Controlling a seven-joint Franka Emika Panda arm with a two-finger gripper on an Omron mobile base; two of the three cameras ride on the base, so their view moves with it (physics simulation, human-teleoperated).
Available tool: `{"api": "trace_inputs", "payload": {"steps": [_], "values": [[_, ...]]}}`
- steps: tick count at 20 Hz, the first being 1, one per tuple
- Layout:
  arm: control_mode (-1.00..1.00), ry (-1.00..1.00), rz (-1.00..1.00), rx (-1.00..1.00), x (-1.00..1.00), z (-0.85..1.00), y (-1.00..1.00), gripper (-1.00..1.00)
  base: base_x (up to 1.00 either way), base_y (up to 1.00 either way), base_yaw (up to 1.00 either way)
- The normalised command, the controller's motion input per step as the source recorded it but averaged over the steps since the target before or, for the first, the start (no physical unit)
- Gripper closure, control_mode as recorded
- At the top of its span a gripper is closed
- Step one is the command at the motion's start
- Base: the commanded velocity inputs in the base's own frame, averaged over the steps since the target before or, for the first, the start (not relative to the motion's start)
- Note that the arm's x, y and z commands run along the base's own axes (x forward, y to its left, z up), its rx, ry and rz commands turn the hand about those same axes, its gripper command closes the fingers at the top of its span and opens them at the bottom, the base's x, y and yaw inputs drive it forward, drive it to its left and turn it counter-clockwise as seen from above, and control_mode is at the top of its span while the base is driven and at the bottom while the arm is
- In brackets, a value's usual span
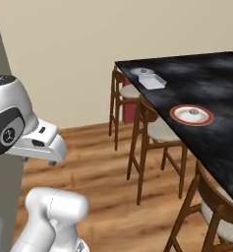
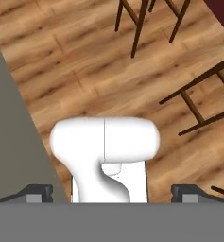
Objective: Place two dumplings into each of the tupperware containers and then place the containers in the fridge.
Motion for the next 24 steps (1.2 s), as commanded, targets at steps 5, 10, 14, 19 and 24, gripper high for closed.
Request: {"api": "trace_inputs", "payload": {"steps": [5, 10, 14, 19, 24], "values": [[1.0, 0.0, 0.0, 0.0, 0.0, 0.0, 0.0, -1.0, 1.0, 0.72, -0.47], [1.0, 0.0, 0.0, 0.0, 0.0, 0.0, 0.0, -1.0, 0.76, 0.62, -0.7], [1.0, 0.0, 0.0, 0.0, 0.0, 0.0, 0.0, -1.0, 0.46, 0.46, -0.8], [1.0, 0.0, 0.0, 0.0, 0.0, 0.0, 0.0, -1.0, 0.69, 0.63, -0.71], [1.0, 0.0, 0.0, 0.0, 0.0, 0.0, 0.0, -1.0, 1.0, 0.8, -0.51]]}}
